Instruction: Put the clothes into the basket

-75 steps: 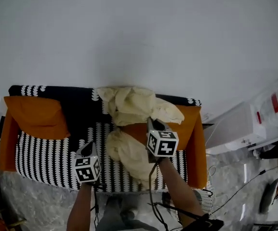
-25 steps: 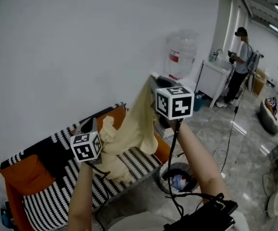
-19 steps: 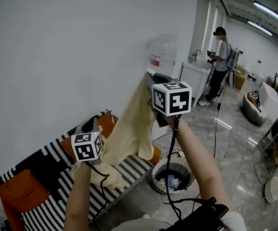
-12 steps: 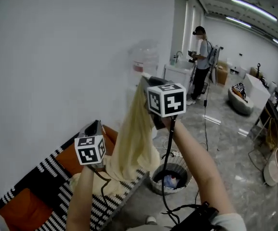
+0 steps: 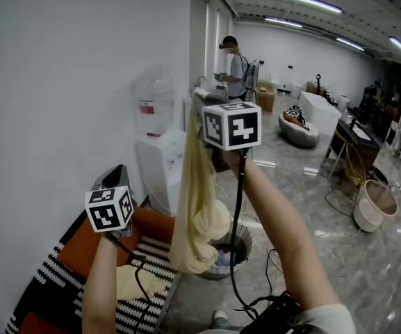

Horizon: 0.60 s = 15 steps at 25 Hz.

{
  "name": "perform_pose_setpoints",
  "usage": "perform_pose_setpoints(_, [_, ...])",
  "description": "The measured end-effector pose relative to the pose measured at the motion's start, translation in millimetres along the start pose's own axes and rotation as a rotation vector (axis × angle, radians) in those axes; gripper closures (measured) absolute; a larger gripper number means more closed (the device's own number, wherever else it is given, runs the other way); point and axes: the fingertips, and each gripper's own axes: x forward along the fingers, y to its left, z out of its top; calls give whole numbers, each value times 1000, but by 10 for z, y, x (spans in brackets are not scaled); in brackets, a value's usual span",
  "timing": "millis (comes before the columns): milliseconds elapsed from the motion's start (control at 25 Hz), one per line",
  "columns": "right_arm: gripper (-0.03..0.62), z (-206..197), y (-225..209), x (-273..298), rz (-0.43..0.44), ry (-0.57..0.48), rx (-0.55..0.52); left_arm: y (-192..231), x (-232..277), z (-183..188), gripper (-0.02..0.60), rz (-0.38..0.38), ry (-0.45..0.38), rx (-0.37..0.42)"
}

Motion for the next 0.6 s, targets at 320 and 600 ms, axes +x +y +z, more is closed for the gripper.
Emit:
perform_pose_setpoints(320, [580, 396, -593, -317, -125, -19, -64, -598, 394, 155, 578, -102, -24, -20])
perform_pose_setpoints(600, [580, 458, -935, -371, -152, -12, -83, -1021, 682, 316, 578, -163, -41, -7])
